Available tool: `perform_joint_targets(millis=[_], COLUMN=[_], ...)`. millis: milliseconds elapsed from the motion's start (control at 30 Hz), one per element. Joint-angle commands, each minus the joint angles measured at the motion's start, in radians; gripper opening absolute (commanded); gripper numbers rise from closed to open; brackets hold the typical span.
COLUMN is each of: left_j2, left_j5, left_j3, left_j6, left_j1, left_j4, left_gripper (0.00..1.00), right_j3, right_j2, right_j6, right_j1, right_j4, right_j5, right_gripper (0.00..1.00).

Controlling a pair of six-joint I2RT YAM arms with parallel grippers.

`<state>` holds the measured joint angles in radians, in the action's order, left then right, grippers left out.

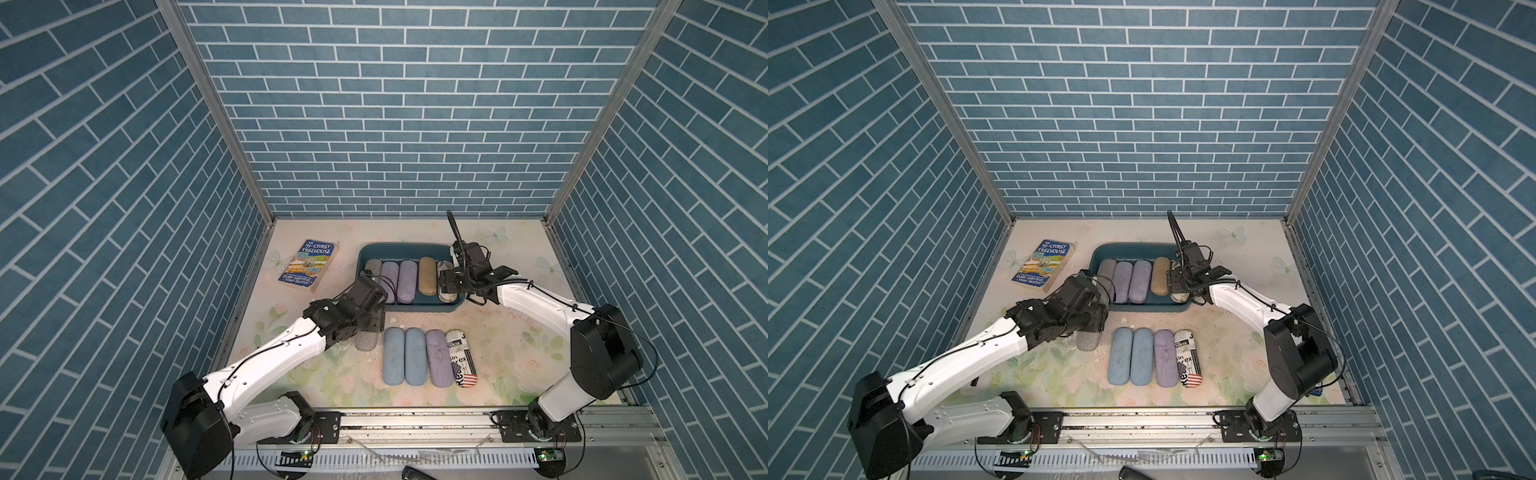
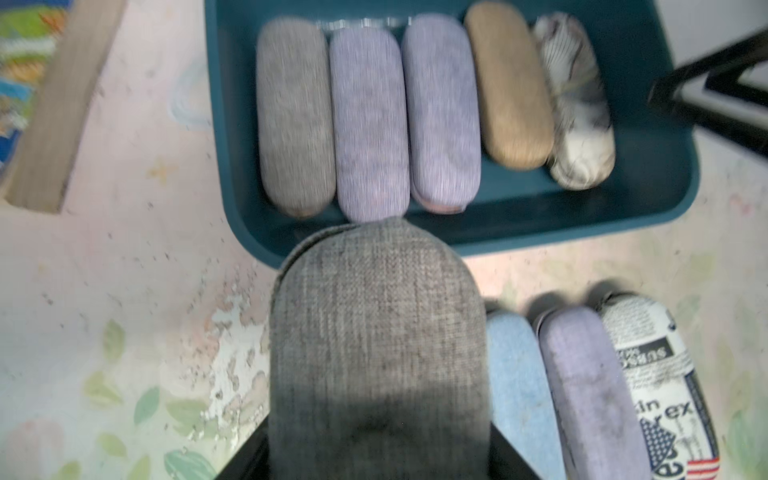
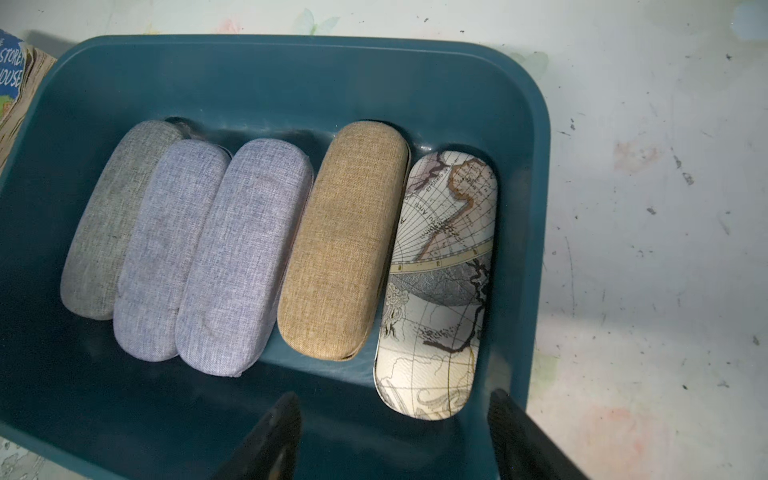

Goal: Put the glasses cases into the storage boxes
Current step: Pick up the glasses case at the center of the board, then place the glasses case in the storage box.

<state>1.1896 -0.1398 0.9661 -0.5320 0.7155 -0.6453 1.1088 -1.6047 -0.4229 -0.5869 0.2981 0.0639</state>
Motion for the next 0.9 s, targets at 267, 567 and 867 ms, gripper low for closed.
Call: perform_joint_targets(millis=[267, 567, 867], left_j2=[0.356, 0.593, 0.723], left_j5=[-0.001, -0.099, -0.111], left_j3=[0.266, 0.441, 0.522], left_j6=[0.126, 0.173, 0.201], left_j1=[-0.143, -0.191, -0.251], left_j4=[0.128, 0.127, 0.116], left_gripper=[0.66, 0.66, 0.67], right_j3=[-0.024, -0.037, -0.030], right_j2=[0.012, 0.022, 0.009], right_j6=[-0.015, -0.008, -0.005], right_j1=[0.020, 0.031, 0.039], right_j4=[-0.010, -0.012, -0.008], right_j5=[0.008, 0.011, 0.005], right_gripper=[0.72, 0.72, 0.72])
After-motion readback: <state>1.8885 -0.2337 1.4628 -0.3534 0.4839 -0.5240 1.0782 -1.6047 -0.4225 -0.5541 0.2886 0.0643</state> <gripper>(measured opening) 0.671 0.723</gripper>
